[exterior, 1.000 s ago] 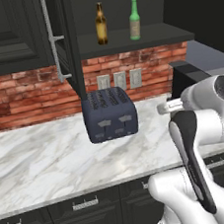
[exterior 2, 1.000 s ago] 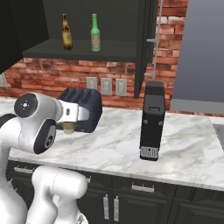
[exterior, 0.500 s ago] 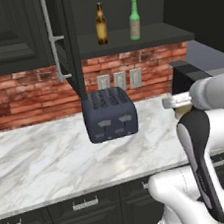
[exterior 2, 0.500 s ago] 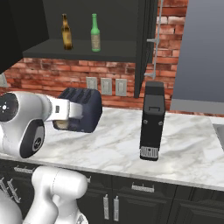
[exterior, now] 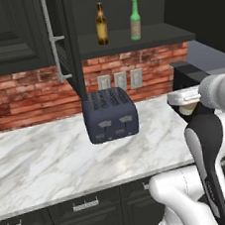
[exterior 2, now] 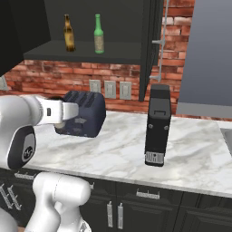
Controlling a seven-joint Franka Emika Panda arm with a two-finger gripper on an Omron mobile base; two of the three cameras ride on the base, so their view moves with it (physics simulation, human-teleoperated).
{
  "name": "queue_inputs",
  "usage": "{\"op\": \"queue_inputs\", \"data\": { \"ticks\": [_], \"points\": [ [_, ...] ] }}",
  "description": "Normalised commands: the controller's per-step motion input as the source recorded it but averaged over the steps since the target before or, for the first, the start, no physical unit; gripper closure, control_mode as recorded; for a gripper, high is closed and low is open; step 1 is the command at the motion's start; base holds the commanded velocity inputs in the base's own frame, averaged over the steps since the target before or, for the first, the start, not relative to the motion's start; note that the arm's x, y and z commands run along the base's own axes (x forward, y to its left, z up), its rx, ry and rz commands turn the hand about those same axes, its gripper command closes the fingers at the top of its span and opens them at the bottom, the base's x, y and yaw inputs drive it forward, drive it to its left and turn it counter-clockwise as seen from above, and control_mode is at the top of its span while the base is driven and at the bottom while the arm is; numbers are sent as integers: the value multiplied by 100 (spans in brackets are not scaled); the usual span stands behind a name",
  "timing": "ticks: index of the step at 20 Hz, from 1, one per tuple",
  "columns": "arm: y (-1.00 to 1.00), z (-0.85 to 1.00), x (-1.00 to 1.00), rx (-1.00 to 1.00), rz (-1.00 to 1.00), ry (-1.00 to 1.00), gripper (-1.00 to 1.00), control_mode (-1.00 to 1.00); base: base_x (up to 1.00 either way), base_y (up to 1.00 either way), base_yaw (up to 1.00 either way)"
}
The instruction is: Sort all alcoholic drinks to one cabinet, and non-alcoholic drinks to the other.
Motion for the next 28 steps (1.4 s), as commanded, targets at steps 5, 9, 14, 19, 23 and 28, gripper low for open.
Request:
{"op": "queue_inputs", "data": {
  "ticks": [5,9,14,19,23,28],
  "points": [
    [7,21,-25,-1,-1,-4,100,-100,0,0,0],
    [4,6,-14,0,0,0,100,-100,0,0,0],
    [0,0,-13,0,0,0,100,-100,0,0,0],
    [0,0,-11,0,0,0,100,-100,0,0,0],
    [0,0,-9,0,0,0,100,-100,0,0,0],
    [0,0,-5,0,0,1,100,100,-6,0,0]
  ]
}}
